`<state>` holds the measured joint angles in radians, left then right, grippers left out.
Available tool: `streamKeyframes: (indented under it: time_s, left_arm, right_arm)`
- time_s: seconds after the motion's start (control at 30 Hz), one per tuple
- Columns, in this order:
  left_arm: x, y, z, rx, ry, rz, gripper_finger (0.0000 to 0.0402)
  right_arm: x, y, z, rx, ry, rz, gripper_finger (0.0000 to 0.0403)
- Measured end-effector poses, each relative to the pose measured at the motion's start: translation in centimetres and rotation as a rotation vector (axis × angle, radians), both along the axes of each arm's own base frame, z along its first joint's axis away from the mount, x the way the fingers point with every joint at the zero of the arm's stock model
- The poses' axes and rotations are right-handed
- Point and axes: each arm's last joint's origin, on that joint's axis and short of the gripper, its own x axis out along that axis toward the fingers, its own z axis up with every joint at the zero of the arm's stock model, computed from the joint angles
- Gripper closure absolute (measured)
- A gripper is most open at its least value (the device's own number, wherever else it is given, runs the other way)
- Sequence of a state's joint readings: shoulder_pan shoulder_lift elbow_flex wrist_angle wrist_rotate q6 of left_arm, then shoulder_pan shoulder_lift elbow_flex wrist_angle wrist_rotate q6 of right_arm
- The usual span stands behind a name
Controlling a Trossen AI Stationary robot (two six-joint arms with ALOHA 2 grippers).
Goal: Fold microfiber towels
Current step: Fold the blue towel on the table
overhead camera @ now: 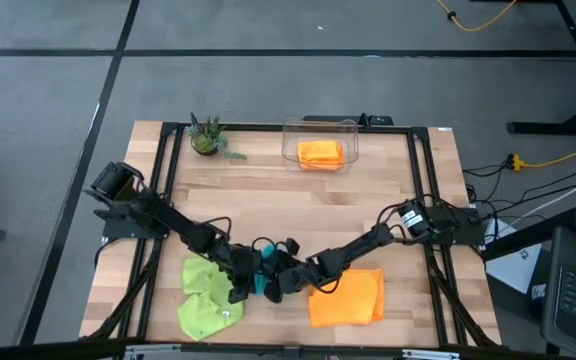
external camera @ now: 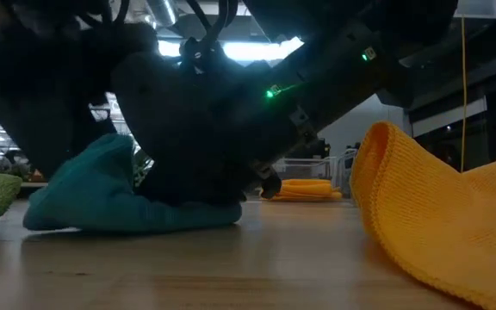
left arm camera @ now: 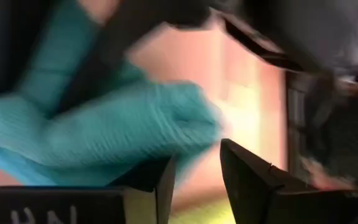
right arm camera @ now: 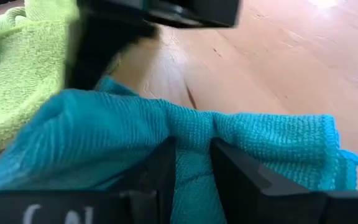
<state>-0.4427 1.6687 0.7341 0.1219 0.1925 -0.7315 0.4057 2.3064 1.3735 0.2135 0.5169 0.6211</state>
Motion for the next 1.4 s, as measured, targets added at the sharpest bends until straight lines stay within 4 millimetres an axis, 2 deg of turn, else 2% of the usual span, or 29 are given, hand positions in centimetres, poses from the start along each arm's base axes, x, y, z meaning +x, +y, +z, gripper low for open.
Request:
streamKeyframes:
  time_s: [0.23, 0.33, 0.47, 0.73, 0.93, 1.1, 1.4]
  left_arm:
    - [-1.6, 1.1, 3.1, -0.067, 0.049, -0.059, 0.0287]
    - [-1.9, 1.3, 5.0, -0.046, -0.062, -0.039, 0.0291]
    - [-1.5, 1.7, 6.2, 0.129, -0.242, 0.057, 0.0292]
    - [-0.2, 1.4, 2.5, 0.229, -0.167, 0.069, 0.0292]
    - [-0.8, 0.9, 1.6, 0.172, -0.066, -0.004, 0.0292]
    - [-1.8, 0.7, 0.7, 0.237, 0.032, -0.028, 0.0292]
    - [-1.4, 0.5, -1.0, 0.279, 0.076, -0.022, 0.0292]
  right_arm:
    - [0.0, 0.0, -0.1, 0.003, 0.006, 0.008, 0.0295]
    - [0.0, 0.0, -0.1, 0.005, 0.006, 0.01, 0.0295]
    - [0.0, 0.0, -0.1, 0.006, 0.004, 0.012, 0.0295]
    - [0.3, 0.2, 0.2, 0.0, -0.01, 0.031, 0.0295]
    - [0.5, 0.3, 0.4, -0.012, -0.01, 0.047, 0.0295]
    - [0.5, 0.3, 0.4, -0.015, -0.005, 0.049, 0.0295]
    - [0.4, 0.3, 1.0, -0.043, 0.004, 0.069, 0.0295]
